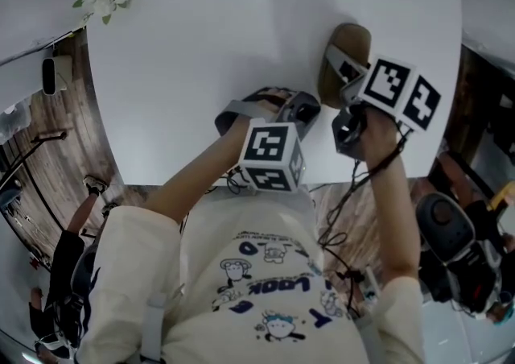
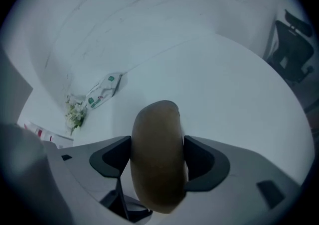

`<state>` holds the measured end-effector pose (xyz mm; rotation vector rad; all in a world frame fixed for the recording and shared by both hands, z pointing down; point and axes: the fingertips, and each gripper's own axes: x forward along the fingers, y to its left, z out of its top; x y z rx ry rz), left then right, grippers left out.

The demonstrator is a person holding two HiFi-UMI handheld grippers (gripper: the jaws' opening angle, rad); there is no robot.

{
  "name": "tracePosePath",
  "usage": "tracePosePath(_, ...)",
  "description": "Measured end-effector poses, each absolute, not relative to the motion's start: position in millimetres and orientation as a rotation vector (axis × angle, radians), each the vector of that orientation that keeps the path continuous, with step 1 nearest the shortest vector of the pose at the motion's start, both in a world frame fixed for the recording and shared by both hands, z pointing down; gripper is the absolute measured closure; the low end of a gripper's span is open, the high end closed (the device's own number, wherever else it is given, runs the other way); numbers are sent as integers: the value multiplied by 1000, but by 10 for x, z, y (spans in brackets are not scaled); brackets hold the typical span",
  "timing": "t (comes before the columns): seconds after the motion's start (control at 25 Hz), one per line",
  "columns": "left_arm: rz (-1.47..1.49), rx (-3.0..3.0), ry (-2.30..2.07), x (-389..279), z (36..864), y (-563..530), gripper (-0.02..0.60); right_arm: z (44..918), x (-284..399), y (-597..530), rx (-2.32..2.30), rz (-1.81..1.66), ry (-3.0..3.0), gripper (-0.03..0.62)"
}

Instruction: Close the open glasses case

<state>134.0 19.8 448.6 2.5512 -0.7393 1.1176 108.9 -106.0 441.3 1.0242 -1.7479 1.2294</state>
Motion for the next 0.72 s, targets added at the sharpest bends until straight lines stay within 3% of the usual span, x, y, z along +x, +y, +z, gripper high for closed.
tracePosePath(0.44, 945, 2397, -911, 904, 4493, 153, 581, 4065, 1130, -1167, 1056, 1324, -1904, 272)
tracePosePath(0.72, 949, 2280, -1096, 244, 4364, -32, 581, 3509, 1116, -1137, 591, 750, -2113, 271)
